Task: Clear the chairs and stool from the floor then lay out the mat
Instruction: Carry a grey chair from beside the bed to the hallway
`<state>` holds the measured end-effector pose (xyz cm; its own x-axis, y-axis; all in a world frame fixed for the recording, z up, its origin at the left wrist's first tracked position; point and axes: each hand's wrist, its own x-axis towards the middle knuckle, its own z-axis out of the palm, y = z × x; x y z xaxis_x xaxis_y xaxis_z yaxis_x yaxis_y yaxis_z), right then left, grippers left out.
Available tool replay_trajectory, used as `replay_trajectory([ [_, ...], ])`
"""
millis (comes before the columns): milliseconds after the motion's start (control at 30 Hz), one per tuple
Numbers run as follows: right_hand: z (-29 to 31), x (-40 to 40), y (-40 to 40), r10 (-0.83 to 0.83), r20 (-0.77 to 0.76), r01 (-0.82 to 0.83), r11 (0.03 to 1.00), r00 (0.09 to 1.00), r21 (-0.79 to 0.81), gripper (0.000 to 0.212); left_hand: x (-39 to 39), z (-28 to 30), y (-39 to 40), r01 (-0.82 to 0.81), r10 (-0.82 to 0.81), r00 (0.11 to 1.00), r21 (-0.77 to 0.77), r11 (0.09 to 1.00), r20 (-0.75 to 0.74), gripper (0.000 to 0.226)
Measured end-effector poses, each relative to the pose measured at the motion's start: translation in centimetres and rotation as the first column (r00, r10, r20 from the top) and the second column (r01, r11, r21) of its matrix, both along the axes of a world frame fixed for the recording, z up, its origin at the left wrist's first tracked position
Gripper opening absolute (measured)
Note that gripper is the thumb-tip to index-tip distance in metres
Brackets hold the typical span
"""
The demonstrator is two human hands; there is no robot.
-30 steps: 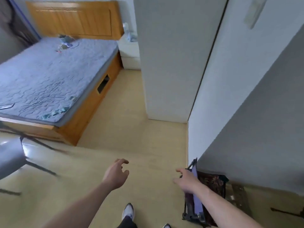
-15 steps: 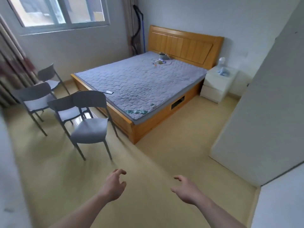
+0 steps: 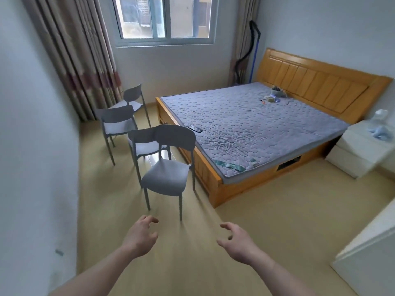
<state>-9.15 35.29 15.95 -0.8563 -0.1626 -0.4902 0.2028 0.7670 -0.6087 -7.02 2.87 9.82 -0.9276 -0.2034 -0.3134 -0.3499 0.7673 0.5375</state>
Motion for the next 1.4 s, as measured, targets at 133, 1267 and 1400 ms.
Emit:
replay_trajectory([
  [133, -0.9, -7.5, -1.1, 0.056, -0.012, -0.056, 0.998, 0.998, -0.012, 0.055, -4.6, -0.1, -1.2, -0.077, 0.078, 0.997, 0.024, 0.997, -0.012, 0.036],
  [1267, -2.0, -52.5, -24.9, 0.288, -0.055, -0.282, 0.954, 0.956, 0.098, 0.061, -39.9, 0.9, -24.5, -0.263, 0.263, 0.965, 0.009, 0.965, -0.010, 0.036],
  [1400, -2.7, -57.2, -25.1, 0.286, -0.066, -0.272, 0.948, 0.956, 0.166, 0.058, -43.9, 0.0, -25.2, -0.248, 0.248, 0.969, -0.002, 0.969, 0.012, 0.036],
])
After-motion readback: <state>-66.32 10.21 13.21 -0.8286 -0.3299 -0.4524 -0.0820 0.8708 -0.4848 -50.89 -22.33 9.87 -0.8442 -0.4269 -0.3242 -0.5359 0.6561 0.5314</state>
